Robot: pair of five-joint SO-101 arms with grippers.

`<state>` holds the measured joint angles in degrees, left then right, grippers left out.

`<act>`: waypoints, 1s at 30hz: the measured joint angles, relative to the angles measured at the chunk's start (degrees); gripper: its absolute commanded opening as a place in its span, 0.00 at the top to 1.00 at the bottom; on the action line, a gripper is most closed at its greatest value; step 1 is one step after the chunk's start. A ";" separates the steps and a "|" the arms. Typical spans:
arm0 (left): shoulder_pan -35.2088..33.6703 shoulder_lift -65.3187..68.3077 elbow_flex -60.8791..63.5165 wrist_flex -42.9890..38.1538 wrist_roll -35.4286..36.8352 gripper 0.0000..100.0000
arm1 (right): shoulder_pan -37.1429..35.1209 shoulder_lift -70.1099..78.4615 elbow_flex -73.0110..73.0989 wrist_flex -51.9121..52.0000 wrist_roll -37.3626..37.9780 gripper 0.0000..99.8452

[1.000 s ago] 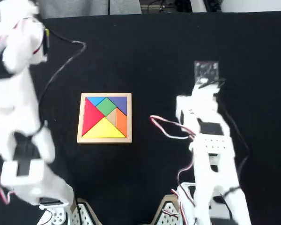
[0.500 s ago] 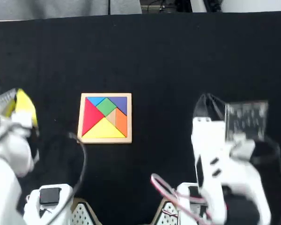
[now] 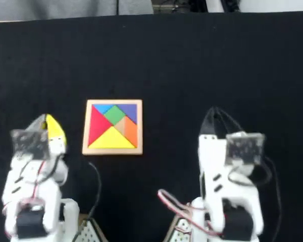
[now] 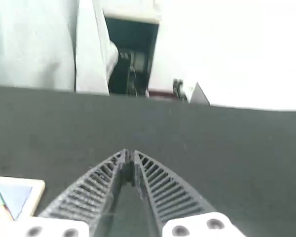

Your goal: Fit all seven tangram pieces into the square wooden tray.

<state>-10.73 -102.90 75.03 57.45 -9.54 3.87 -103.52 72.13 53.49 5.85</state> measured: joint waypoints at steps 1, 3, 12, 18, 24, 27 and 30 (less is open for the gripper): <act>0.00 0.00 2.90 -1.93 0.00 0.97 | 0.09 0.00 2.20 -1.49 0.00 0.99; 0.00 0.18 6.86 -5.71 0.00 0.97 | -0.18 0.00 6.95 -5.01 0.00 0.99; 0.00 0.62 21.10 -16.35 0.00 0.97 | -0.09 0.00 24.00 -14.33 0.00 0.99; -1.49 0.97 21.27 -12.48 0.00 0.97 | -0.09 0.00 24.44 -9.23 0.09 0.99; -1.67 0.70 21.27 0.26 0.00 0.97 | -0.09 0.00 24.44 3.69 0.18 0.99; -1.67 0.70 21.27 7.74 0.00 0.97 | -0.09 0.00 24.44 12.75 0.18 0.99; -1.67 0.70 21.27 11.08 0.00 0.97 | -0.18 0.00 24.44 19.43 0.18 0.99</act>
<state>-12.40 -102.20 96.31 68.53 -9.54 3.69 -103.52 96.57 72.92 6.02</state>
